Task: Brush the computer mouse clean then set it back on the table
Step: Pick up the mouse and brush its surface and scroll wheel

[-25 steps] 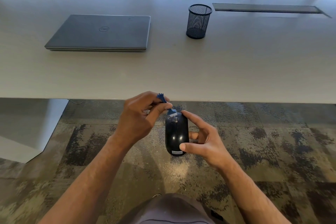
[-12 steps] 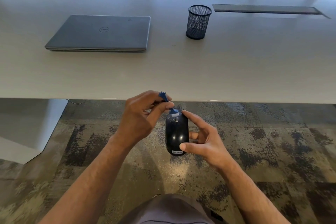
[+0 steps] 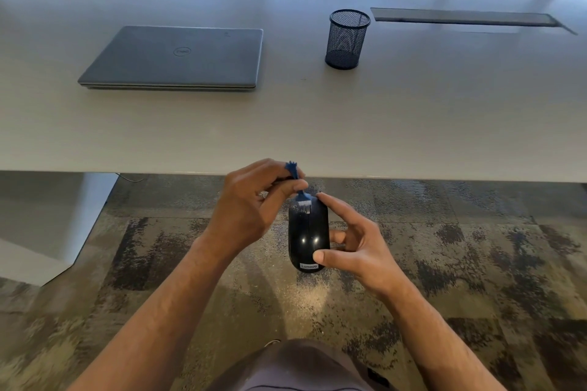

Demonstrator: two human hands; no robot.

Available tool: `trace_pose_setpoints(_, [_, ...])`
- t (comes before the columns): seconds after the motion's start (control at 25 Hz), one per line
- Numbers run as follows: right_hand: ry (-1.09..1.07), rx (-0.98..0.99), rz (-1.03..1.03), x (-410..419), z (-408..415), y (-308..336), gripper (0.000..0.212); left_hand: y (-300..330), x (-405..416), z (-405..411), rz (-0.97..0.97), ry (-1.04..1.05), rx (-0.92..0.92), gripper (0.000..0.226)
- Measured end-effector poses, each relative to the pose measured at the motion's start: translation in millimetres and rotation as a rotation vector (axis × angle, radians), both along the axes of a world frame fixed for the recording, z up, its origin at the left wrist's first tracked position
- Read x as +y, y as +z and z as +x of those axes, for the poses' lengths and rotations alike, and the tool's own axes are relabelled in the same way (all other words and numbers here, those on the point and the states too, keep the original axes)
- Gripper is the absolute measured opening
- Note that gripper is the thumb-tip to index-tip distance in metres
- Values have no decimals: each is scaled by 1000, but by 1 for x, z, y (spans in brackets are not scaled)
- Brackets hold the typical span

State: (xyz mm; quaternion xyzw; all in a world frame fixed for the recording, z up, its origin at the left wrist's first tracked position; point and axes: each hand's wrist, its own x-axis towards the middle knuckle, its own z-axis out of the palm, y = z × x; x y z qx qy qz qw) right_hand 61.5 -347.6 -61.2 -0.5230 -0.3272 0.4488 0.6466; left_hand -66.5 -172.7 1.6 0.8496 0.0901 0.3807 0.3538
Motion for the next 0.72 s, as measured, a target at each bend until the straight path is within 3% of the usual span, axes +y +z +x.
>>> trace_pose_setpoints(0.2, [-4, -13, 0, 1, 0, 0, 84, -4, -1, 3, -31, 1, 26, 13])
trace_pose_setpoints(0.72, [11, -34, -10, 3, 2, 0, 86, 1, 8, 2, -101, 44, 68, 16])
